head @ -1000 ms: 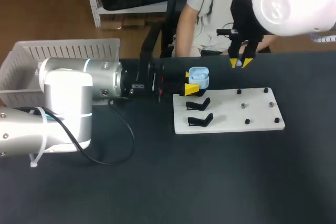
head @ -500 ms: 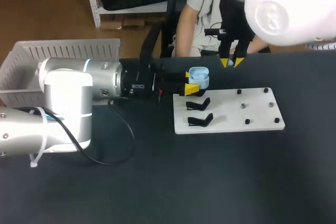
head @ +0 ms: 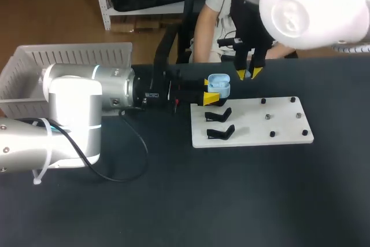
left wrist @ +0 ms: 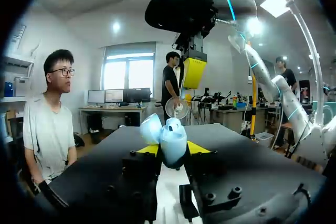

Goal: Pick up each earbud case from the left stands, insert the matching earbuds, close the lid, and place the case in the box.

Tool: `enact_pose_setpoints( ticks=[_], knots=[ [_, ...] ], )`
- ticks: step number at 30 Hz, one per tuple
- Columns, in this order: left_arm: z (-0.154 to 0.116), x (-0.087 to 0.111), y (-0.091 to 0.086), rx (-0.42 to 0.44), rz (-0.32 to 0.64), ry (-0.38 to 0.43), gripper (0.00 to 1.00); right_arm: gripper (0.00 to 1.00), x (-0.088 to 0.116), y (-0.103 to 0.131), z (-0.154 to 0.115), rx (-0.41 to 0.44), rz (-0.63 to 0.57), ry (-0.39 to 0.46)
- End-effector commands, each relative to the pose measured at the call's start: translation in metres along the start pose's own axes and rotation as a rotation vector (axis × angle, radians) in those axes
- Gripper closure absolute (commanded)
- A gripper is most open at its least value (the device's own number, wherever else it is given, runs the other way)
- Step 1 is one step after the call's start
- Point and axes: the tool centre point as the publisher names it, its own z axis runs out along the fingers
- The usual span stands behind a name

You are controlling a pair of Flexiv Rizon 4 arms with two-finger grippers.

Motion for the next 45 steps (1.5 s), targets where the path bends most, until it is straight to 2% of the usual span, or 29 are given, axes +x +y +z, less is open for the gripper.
enact_pose_setpoints(
  ticks=[1,5,14,45],
  knots=[
    [0.0,0.0,0.0,-0.002,0.0,0.001,1.0,1.0,-0.015,0.012,-0.004,0.012,-0.032,0.092],
    [0.0,0.0,0.0,-0.002,0.0,0.001,1.0,1.0,-0.015,0.023,-0.001,0.051,-0.064,0.13],
    [0.0,0.0,0.0,-0.002,0.0,0.001,1.0,1.0,-0.013,0.037,0.011,0.088,-0.097,0.142],
    [0.008,0.004,-0.009,-0.008,-0.007,-0.016,1.0,1.0,-0.014,0.049,0.024,0.122,-0.116,0.131]
  ],
)
